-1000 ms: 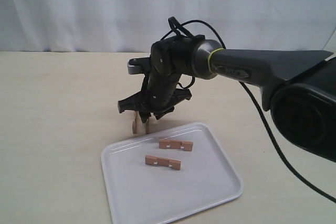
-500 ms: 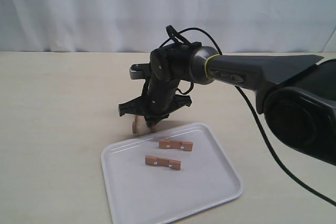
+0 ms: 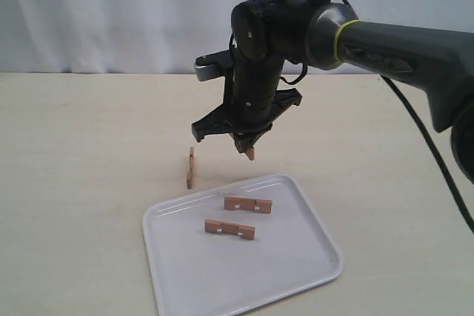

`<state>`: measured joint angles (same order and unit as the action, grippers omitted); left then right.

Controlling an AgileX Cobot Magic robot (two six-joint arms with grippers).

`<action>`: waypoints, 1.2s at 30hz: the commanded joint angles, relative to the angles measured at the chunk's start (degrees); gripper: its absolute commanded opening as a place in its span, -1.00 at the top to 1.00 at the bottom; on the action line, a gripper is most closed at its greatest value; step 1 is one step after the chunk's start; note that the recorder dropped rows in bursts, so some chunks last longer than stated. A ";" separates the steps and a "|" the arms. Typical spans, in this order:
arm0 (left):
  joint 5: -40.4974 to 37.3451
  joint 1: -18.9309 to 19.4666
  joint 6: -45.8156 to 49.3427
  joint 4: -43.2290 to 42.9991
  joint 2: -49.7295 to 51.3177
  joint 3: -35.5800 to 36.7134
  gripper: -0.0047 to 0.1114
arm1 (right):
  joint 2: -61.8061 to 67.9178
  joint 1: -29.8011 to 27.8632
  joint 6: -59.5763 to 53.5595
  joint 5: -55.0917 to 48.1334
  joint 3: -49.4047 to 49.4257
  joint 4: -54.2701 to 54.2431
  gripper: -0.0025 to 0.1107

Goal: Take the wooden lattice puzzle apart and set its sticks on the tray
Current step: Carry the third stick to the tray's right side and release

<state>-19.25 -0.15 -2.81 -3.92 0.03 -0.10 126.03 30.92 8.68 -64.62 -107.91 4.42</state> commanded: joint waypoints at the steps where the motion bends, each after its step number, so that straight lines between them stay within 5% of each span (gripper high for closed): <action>1: 0.80 -0.32 -0.05 0.00 -0.03 0.10 0.92 | -4.72 -0.39 -2.15 -2.75 4.68 -0.61 0.88; 19: 0.66 -0.32 -0.05 -0.10 -0.03 0.10 0.92 | -22.90 -0.39 -1.83 17.39 40.55 -0.18 0.88; 36: 0.66 -0.32 -0.05 -0.10 -0.03 0.10 0.92 | -19.71 -0.39 6.12 28.36 48.93 2.42 0.88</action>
<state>-19.25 -0.15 -2.81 -3.92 0.03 -0.10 104.89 30.79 11.86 -36.90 -59.29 5.27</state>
